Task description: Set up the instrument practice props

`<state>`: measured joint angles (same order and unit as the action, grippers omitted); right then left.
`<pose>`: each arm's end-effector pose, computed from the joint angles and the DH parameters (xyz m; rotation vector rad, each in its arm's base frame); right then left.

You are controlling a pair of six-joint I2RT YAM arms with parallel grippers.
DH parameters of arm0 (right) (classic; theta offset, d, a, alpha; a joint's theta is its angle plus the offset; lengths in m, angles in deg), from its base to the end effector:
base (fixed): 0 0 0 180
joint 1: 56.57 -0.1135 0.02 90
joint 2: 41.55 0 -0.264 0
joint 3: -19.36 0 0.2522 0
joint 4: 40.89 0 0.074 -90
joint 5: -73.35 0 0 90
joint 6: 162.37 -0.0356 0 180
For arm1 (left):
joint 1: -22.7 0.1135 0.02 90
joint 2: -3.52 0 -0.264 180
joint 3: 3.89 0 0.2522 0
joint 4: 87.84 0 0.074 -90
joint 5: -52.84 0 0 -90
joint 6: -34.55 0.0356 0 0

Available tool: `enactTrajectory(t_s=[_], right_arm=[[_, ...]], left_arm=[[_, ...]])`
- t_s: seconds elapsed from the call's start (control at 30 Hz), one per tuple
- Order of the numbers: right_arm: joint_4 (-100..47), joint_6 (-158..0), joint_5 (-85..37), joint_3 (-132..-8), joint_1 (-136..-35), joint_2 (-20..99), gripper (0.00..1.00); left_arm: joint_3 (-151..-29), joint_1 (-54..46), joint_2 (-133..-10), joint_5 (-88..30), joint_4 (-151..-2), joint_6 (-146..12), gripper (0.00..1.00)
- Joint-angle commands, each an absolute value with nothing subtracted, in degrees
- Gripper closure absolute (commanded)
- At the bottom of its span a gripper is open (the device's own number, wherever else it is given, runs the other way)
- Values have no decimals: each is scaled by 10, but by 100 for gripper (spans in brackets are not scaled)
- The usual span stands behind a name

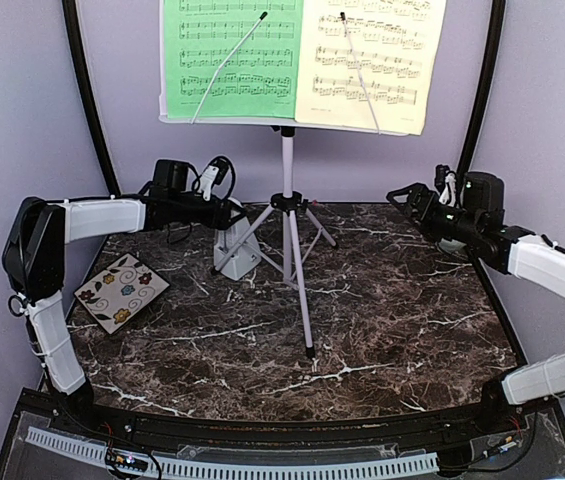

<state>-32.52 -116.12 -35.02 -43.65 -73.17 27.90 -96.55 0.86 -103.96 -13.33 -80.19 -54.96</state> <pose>0.2672 0.0914 0.3049 0.2192 1.9303 1.0156 0.4045 -0.1776 0.2601 0.6524 1.8741 -0.6508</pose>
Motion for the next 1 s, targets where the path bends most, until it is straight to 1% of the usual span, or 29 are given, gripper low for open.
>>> enactTrajectory(t_s=[0.0, 0.13, 0.4, 0.73, 0.97], right_arm=[[-371, -1169, -335, -434, -747, 287, 9], [-363, -1162, -341, -430, -749, 281, 9], [-328, -1133, -341, -438, -749, 264, 9], [-318, -1127, -354, -437, -749, 248, 8], [-309, -1113, -375, -435, -749, 240, 9]], left_arm=[[-983, 9, -1039, -181, -771, -526, 31], [-981, 17, -1032, -191, -763, -530, 45], [-968, 32, -989, -241, -768, -534, 59], [-923, 49, -904, -302, -776, -522, 70], [-884, 49, -835, -310, -754, -528, 72]])
